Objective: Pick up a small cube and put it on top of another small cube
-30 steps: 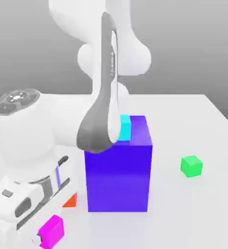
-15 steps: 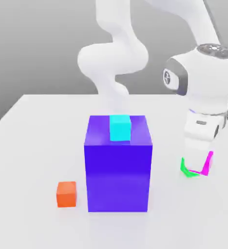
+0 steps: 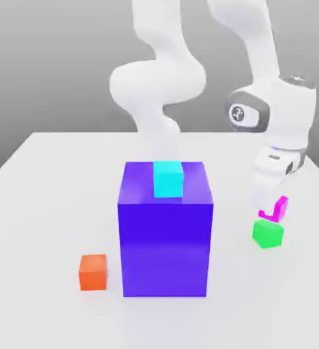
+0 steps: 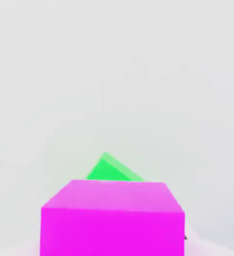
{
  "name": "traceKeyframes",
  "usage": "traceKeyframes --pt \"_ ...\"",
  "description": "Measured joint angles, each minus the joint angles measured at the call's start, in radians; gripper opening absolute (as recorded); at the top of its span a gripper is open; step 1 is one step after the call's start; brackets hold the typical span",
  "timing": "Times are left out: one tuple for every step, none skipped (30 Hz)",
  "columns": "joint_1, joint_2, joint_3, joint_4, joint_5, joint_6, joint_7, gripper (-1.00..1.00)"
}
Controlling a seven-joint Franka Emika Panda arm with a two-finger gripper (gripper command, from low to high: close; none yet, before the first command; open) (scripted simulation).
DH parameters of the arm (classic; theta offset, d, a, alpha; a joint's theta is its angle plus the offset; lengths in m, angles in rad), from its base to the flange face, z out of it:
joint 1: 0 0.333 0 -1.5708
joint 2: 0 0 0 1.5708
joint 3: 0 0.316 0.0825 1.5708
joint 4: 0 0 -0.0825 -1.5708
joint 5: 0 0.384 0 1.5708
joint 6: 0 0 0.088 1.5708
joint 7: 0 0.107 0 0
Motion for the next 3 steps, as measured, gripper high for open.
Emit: traceKeyframes --pt "-0.011 0.0 0.0 0.0 0.0 0.0 0.0 1.0" --pt "-0.018 0.0 0.0 0.0 0.0 0.0 0.0 1.0" --pt "-0.024 0.0 0.0 0.0 0.0 0.0 0.0 1.0"
